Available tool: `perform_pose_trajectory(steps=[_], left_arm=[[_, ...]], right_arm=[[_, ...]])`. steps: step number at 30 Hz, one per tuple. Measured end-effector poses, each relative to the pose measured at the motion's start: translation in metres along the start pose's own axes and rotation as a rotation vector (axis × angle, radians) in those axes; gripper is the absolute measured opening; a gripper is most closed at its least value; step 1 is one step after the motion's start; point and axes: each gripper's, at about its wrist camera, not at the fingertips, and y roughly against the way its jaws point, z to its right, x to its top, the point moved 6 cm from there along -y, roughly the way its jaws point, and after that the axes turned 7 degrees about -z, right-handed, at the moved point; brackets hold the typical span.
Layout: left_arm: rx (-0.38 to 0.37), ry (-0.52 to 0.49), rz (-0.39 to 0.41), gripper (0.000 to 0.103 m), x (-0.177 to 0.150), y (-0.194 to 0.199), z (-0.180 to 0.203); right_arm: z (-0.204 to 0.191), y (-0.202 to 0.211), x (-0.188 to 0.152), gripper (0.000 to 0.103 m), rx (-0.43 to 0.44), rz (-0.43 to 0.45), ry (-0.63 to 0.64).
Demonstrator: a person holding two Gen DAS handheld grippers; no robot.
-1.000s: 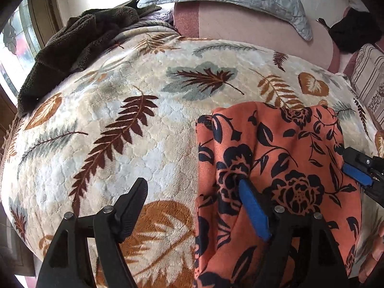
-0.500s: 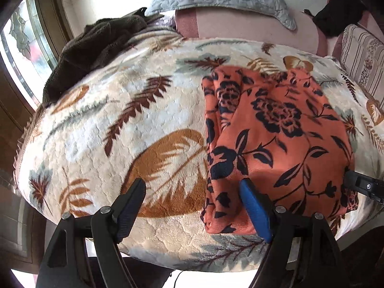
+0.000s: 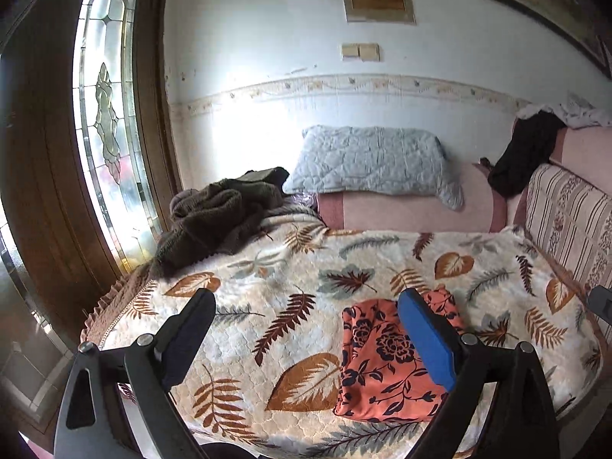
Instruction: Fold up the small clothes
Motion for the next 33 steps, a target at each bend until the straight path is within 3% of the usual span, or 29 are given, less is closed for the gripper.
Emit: perform_pose_trajectory(steps=[4, 8, 17, 33], left_arm=[[0.023, 0.013, 0.073, 0.103, 0.012, 0.046, -0.011], [0.052, 0.015, 0.151, 0.103, 0.017, 0.087, -0.019], [0.056, 0.035, 0.211, 0.103, 0.021, 0.141, -0.032], [0.087, 0.067, 0.263, 0.103, 0.029, 0.168, -0.053]], right_arm=[[-0.013, 0.042, 0.001, 0.069, -0.022, 0.066, 0.030], [-0.020, 0.072, -0.004, 0.069, -0.023, 0.100, 0.042], [-0.038, 0.115, -0.009, 0.073, -0.012, 0.159, 0.071], [-0.065, 0.117, -0.010, 0.073, -0.006, 0.175, 0.119]])
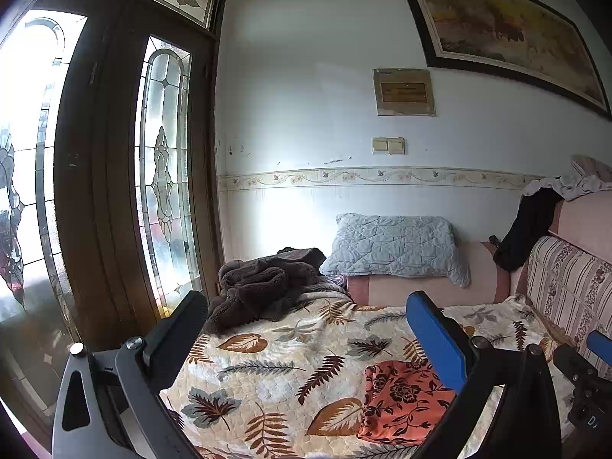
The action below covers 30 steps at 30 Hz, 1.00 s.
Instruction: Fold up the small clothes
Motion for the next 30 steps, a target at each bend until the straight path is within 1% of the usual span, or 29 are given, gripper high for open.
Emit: perform_pose_trajectory(steps=[9, 11, 15, 30], left_arm=[[0.002, -0.011, -0.010, 0.103, 0.002, -0.008, 0.001], [-0.001, -0.018, -0.012, 0.103, 0.002, -0.010, 0.002], [-0.004, -0.016, -0.011, 0.103, 0.003, -0.013, 0.001], [-0.008, -0.016, -0.010, 0.103, 0.004, -0.020, -0.002]], right_arm=[[-0.011, -0.013, 0.004, 0.073, -0.004, 0.011, 0.005], [-0.011, -0.016, 0.007, 0.073, 0.004, 0.011, 0.000], [-0.013, -0.018, 0.008, 0.073, -0.010, 0.013, 0.012], [-0.013, -0.031, 0.008, 0.073, 0.010, -0.002, 0.027]])
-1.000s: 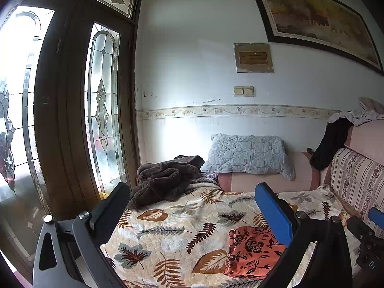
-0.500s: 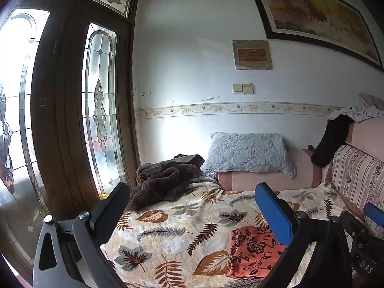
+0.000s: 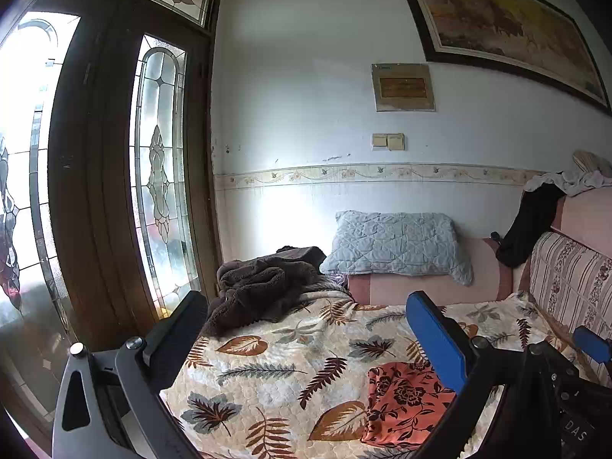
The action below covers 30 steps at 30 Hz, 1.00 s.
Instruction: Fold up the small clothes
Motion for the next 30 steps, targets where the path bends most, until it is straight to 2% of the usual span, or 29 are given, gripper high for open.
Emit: perform_pose_trajectory(steps=[17, 30], left_arm=[[-0.008, -0.005, -0.005, 0.103, 0.002, -0.017, 0.000], [-0.034, -0.017, -0.035, 0.103, -0.002, -0.050, 0.014]], right_arm=[[0.000, -0.018, 0.008, 0.073, -0.026, 0.008, 0.030], [0.008, -0.056, 0.003, 0.073, -0.029, -0.055, 0.021]])
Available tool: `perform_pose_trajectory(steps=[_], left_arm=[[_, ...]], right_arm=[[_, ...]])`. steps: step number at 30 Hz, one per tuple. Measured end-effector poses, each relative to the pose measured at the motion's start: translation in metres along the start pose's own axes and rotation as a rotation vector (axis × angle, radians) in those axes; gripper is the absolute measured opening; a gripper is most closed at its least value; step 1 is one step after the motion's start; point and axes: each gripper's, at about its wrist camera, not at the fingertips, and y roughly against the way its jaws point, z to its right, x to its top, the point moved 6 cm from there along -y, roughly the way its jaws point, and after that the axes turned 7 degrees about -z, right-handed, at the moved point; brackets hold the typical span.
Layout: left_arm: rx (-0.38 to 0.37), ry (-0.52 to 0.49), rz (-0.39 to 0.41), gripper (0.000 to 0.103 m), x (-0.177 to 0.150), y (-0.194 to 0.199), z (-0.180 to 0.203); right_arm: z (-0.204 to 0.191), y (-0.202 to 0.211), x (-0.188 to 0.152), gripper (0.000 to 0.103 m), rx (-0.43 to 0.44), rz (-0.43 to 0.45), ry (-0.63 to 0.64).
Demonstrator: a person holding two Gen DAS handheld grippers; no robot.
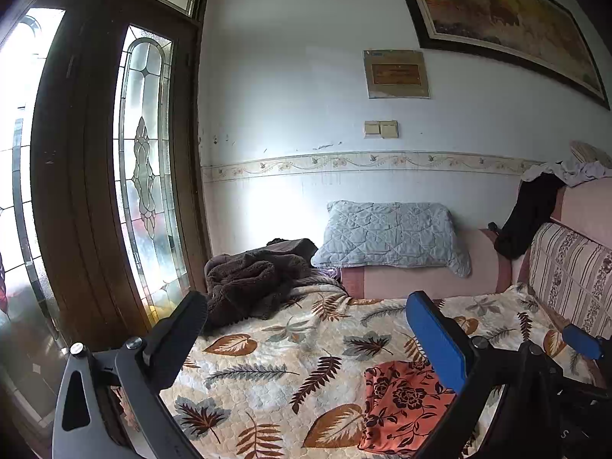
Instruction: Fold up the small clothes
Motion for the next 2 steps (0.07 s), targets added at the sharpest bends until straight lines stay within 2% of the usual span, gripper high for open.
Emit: perform_pose_trajectory(steps=[2], left_arm=[[-0.011, 0.013, -0.023, 0.103, -0.0018, -0.0150, 0.0020]], right_arm=[[0.0052, -0.0127, 0.0009, 0.073, -0.002, -0.015, -0.006]])
